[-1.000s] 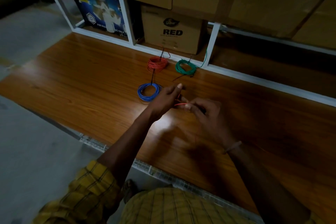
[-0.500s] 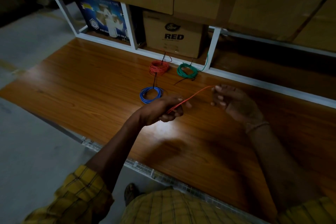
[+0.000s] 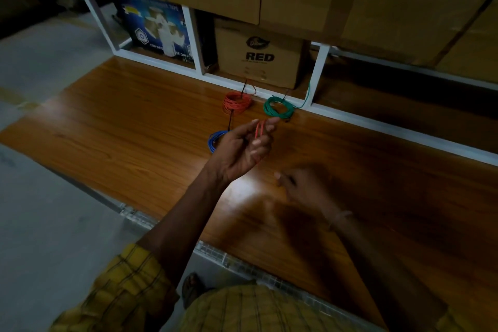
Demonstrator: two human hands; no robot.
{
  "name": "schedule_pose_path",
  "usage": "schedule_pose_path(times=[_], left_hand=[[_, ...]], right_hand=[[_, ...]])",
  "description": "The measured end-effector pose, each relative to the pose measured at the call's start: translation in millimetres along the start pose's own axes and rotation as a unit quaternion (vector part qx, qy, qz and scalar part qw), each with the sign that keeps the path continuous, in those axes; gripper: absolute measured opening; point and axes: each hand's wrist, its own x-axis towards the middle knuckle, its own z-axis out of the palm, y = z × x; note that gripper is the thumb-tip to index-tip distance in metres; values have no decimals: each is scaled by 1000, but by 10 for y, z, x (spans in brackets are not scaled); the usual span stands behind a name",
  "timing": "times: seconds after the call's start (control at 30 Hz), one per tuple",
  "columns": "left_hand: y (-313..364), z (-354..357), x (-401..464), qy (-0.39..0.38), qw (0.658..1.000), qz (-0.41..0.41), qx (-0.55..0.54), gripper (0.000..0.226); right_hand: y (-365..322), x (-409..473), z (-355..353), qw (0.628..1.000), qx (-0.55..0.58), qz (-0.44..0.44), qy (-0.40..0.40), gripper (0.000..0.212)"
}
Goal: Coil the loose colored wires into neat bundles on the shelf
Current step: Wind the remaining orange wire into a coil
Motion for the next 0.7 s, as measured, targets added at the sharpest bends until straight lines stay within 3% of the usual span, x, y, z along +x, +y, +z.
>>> schedule_pose_path(times=[0.07, 0.2, 0.27, 0.4, 0.57, 0.7], left_hand=[[-12, -3, 44, 29, 999, 25, 13, 42], [-92, 9, 94, 114, 980, 58, 153, 32], [-138, -34, 108, 148, 949, 75, 267, 28], [-186, -110, 73, 164, 882, 89, 434, 29], [-206, -62, -44, 91, 830, 89, 543, 28], [-249, 10, -92, 51, 858, 73, 506, 28]], right_hand=[[-47, -116, 42, 997, -35, -60, -45, 14], [-209, -293, -146, 980, -80, -92, -154, 46], [-306, -343, -335, 969, -111, -119, -186, 39], [-464, -450, -694, 955, 44, -155, -249, 21], [-458, -412, -1084, 949, 223, -151, -166, 21], [-203, -147, -1113, 953, 290, -85, -34, 29]])
